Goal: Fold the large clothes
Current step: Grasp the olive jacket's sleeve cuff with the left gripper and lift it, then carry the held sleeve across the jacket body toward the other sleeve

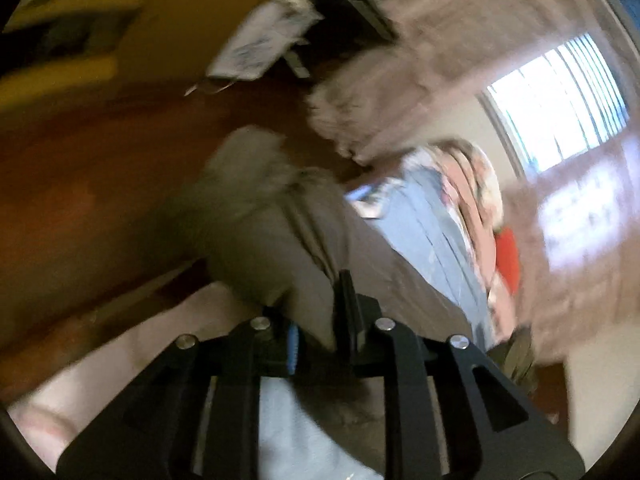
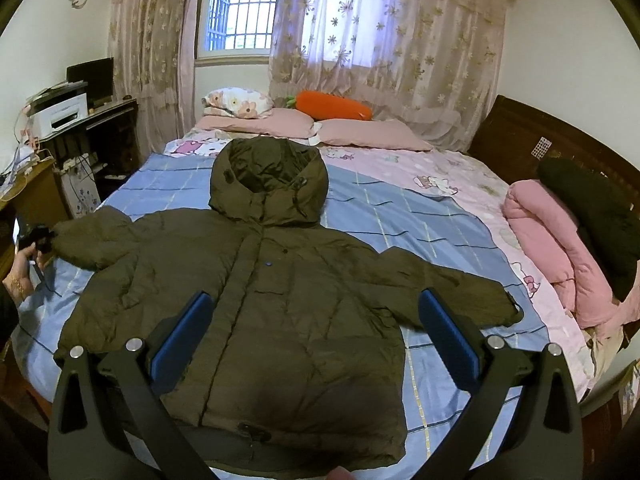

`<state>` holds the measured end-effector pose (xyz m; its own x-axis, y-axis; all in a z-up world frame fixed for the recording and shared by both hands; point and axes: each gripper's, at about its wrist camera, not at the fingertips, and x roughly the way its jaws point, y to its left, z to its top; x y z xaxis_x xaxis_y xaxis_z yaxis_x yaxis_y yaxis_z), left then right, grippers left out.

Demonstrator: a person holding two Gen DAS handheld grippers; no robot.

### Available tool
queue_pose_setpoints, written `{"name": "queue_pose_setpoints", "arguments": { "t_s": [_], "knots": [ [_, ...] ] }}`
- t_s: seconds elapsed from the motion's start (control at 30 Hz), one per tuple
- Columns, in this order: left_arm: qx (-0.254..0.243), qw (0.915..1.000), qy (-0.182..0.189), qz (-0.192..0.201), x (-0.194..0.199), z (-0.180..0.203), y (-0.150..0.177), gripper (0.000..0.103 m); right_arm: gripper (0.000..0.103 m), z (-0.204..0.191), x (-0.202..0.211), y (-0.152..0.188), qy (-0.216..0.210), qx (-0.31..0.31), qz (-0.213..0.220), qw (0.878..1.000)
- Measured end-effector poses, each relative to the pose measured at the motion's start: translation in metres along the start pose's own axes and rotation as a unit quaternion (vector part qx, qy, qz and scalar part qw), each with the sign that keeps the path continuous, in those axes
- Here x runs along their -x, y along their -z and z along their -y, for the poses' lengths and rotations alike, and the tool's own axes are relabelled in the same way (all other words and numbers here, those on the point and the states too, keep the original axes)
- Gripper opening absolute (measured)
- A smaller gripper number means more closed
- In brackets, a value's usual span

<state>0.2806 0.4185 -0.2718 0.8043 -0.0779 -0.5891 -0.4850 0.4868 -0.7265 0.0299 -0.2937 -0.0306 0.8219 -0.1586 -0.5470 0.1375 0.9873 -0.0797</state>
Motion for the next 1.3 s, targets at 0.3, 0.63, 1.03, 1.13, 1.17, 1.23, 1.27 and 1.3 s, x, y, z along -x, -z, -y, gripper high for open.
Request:
{"name": "queue_pose_setpoints", "arguments": {
  "t_s": [0.3,0.63,1.03,1.13,1.17,1.23,1.27,1.3],
  "knots": [
    [0.042,0.9985,0.034,0.003,0.026,-0.007,0.003,0.101,0.102,-0.001,0.001,0.004,0.002,0.0,0.0,1.0],
    [0.104,0.993,0.042,-0.038,-0.01,-0.027,-0.024,0.101,0.102,-0.003,0.0,0.005,0.005,0.006,-0.006,1.0],
    [0.071,0.9945,0.04,-0.066,-0.055,-0.033,-0.045,0.017,0.102,-0.006,-0.009,0.005,0.01,0.015,-0.017,1.0],
    [0.054,0.9956,0.06,-0.047,-0.046,-0.029,-0.046,0.011,0.102,-0.007,-0.011,0.005,0.01,0.018,-0.018,1.0],
    [0.045,0.9962,0.068,-0.032,-0.039,-0.027,-0.046,0.01,0.102,-0.008,-0.011,0.005,0.009,0.018,-0.018,1.0],
    [0.026,0.9964,0.078,-0.019,-0.03,-0.02,-0.045,0.009,0.102,-0.007,-0.011,0.006,0.009,0.017,-0.016,1.0],
    [0.022,0.9965,0.079,-0.014,-0.025,-0.017,-0.044,0.009,0.102,-0.007,-0.011,0.006,0.008,0.017,-0.015,1.0],
    [0.022,0.9964,0.081,-0.012,-0.021,-0.016,-0.045,0.009,0.102,-0.007,-0.011,0.007,0.007,0.017,-0.014,1.0]
  ]
}}
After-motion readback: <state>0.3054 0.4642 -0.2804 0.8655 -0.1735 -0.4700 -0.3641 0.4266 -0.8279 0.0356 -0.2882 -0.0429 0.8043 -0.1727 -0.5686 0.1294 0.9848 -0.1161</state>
